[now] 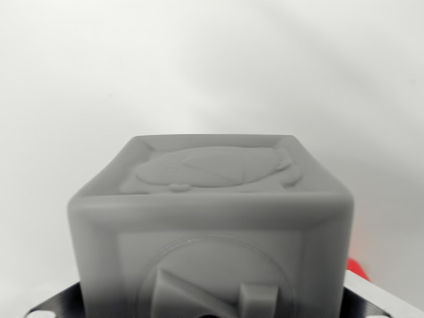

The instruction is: Destack cube

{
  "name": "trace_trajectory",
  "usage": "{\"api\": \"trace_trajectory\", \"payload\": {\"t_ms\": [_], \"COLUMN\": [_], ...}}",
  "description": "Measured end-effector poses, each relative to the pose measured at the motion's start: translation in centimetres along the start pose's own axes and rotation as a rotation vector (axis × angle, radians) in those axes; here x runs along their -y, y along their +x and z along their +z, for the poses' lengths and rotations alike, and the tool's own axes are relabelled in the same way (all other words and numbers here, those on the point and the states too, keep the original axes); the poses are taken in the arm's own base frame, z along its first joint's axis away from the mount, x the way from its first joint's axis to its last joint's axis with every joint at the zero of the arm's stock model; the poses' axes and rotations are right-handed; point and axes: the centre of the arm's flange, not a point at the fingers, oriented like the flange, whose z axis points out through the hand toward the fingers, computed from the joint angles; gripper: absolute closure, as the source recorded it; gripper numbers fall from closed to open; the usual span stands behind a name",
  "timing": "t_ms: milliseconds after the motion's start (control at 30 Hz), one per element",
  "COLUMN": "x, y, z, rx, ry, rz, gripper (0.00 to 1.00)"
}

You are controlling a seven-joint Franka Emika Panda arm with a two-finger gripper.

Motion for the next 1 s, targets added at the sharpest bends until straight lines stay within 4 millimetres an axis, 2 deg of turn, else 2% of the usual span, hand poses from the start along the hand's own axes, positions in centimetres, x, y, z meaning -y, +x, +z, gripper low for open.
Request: {"api": "trace_trajectory", "payload": {"t_ms": [667,1000], "x": [0.1,0.1], "y": [0.0,0.0], "z": [5.8,7.6], "rx": [0.003,0.002], "ry": [-0.005,-0.005], "rz": [-0.010,-0.011], "gripper": [1.00,1.00]}}
